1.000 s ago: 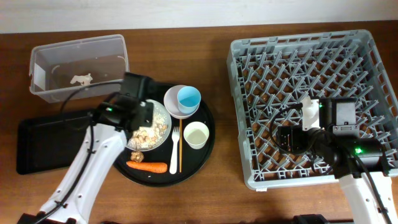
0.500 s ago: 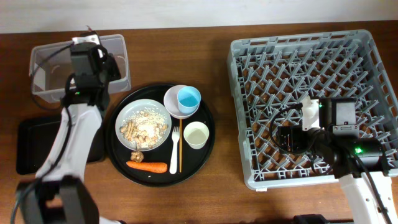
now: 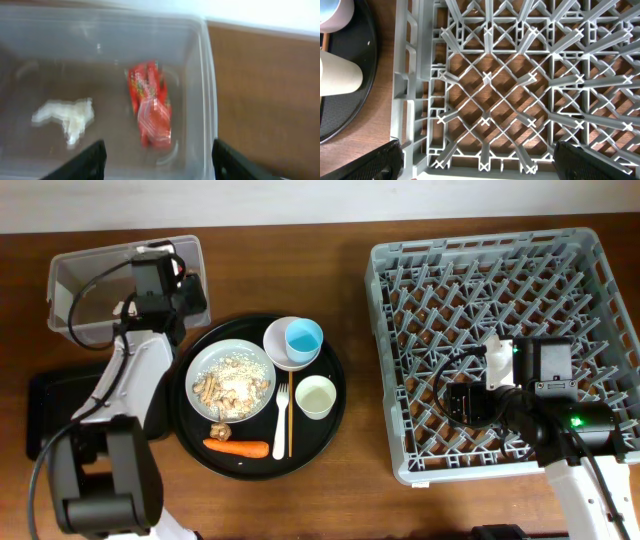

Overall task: Sort waste into correct bins and load items into the dishwasher rack
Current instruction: 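Carry the wrapper to the clear bin and open the left gripper, then grasp the blue cup from the pink bowl with the left gripper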

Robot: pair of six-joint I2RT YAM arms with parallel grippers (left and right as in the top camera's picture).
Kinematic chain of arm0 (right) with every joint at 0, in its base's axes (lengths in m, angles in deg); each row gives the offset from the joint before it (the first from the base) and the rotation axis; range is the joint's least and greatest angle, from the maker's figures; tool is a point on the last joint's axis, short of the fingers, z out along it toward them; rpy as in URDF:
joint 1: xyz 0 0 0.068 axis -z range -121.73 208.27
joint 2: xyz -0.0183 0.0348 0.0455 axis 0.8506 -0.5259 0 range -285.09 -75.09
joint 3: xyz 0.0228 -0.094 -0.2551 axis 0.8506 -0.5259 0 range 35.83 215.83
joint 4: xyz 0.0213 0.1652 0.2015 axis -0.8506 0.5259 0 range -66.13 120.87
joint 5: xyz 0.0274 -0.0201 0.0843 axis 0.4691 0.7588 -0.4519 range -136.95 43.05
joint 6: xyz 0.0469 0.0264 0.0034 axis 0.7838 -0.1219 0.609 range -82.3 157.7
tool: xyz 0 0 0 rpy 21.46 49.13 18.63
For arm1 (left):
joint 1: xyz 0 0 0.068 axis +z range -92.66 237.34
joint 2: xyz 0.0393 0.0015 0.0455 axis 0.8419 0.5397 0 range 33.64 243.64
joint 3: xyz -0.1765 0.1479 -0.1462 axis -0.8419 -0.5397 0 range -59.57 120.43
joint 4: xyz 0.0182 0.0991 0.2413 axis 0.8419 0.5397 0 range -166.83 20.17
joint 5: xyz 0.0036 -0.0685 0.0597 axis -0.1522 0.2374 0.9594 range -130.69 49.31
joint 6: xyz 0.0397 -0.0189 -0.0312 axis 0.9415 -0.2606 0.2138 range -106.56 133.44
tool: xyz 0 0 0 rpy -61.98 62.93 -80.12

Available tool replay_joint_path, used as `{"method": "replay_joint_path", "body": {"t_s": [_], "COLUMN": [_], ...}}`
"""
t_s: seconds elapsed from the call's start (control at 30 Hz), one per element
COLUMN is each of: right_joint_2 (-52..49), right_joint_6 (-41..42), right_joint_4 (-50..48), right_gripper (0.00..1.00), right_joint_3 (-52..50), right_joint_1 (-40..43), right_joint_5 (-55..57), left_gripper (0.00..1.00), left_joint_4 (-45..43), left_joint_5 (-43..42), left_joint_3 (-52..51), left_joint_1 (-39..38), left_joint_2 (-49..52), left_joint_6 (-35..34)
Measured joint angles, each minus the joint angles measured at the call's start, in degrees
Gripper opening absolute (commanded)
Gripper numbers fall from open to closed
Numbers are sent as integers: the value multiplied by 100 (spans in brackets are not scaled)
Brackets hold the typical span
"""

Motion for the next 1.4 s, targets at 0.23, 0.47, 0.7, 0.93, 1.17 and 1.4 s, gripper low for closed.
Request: {"method": "replay_joint_path", "body": {"t_s": [0.23, 0.47, 0.7, 0.93, 1.17, 1.4], "right_joint_2": [0, 0, 0, 0, 0, 0], "right_joint_6": [-4, 0, -2, 0, 0, -2], "right_joint_4": [11, 9, 57, 76, 76, 92], "right_gripper": [99, 99, 99, 99, 99, 99], "right_joint_3": [7, 7, 7, 7, 7, 7], "right_joint_1": [0, 0, 0, 0, 0, 0], "right_joint_5": [0, 0, 0, 0, 0, 0], "left_gripper": [67, 64, 64, 36, 25, 25], "left_joint_4": [3224, 2736, 1738, 1508, 1552, 2002], "left_joint_5": [-1069, -2072, -2061, -1974, -1902, -1556], "left_joint_3": [188, 186, 190, 188, 188, 188], "left_joint_1": [-249, -907, -1718, -1950, -1950, -1952], "left_joint_2": [-857, -868, -621, 92, 199, 201], "left_joint_6": [42, -50, -365, -579, -649, -649]}}
